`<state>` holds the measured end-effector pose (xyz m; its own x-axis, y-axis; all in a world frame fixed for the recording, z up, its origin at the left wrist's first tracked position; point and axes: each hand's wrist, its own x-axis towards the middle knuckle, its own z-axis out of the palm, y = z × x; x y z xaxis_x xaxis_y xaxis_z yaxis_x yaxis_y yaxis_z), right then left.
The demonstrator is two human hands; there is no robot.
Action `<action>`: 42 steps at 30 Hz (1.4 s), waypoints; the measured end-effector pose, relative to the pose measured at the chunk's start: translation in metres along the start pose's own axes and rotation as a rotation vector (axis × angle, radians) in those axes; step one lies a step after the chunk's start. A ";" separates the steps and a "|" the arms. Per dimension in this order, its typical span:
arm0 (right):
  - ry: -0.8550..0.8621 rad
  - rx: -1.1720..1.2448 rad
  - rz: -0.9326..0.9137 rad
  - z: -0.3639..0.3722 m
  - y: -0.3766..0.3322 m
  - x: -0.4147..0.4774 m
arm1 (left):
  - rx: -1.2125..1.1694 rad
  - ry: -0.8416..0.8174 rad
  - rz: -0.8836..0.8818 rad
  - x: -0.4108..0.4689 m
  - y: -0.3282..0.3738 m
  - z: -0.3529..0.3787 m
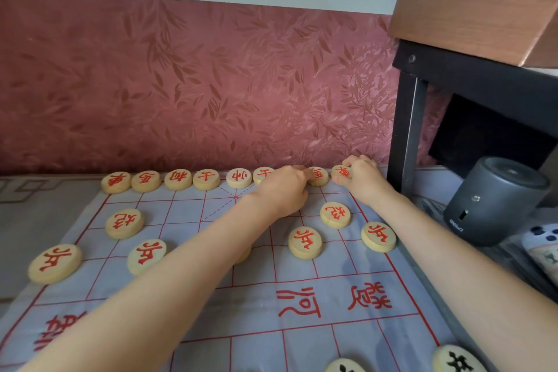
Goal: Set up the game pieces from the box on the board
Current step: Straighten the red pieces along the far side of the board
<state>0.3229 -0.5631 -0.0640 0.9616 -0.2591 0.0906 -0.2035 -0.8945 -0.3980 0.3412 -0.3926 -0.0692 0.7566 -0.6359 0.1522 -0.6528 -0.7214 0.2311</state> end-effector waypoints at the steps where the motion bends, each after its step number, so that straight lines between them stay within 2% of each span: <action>1: 0.001 -0.001 -0.002 0.000 0.001 0.000 | -0.003 -0.002 0.002 0.000 -0.001 0.001; 6: 0.031 -0.053 -0.005 0.002 0.001 -0.002 | -0.053 0.035 -0.002 0.004 -0.005 -0.002; 9: 0.104 -0.093 -0.131 -0.003 -0.005 -0.005 | -0.148 0.007 0.005 0.011 -0.010 -0.010; 17: -0.098 0.072 -0.269 -0.007 -0.023 -0.007 | -0.183 0.112 -0.047 0.010 -0.026 -0.016; 21: -0.116 0.039 -0.238 0.010 -0.018 0.006 | -0.113 0.095 -0.070 0.009 -0.034 -0.010; 33: -0.045 0.109 -0.217 0.013 -0.016 0.005 | -0.144 0.150 -0.090 0.007 -0.038 -0.005; 38: -0.066 0.297 -0.274 -0.006 -0.025 -0.012 | -0.176 0.256 -0.121 -0.004 -0.040 -0.018; 42: -0.014 0.322 -0.314 -0.023 -0.032 -0.036 | -0.231 0.380 -0.166 -0.025 -0.036 -0.039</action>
<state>0.2904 -0.5338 -0.0333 0.9704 0.0136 0.2412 0.1642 -0.7693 -0.6174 0.3471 -0.3395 -0.0438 0.8380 -0.3407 0.4263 -0.5293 -0.6977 0.4828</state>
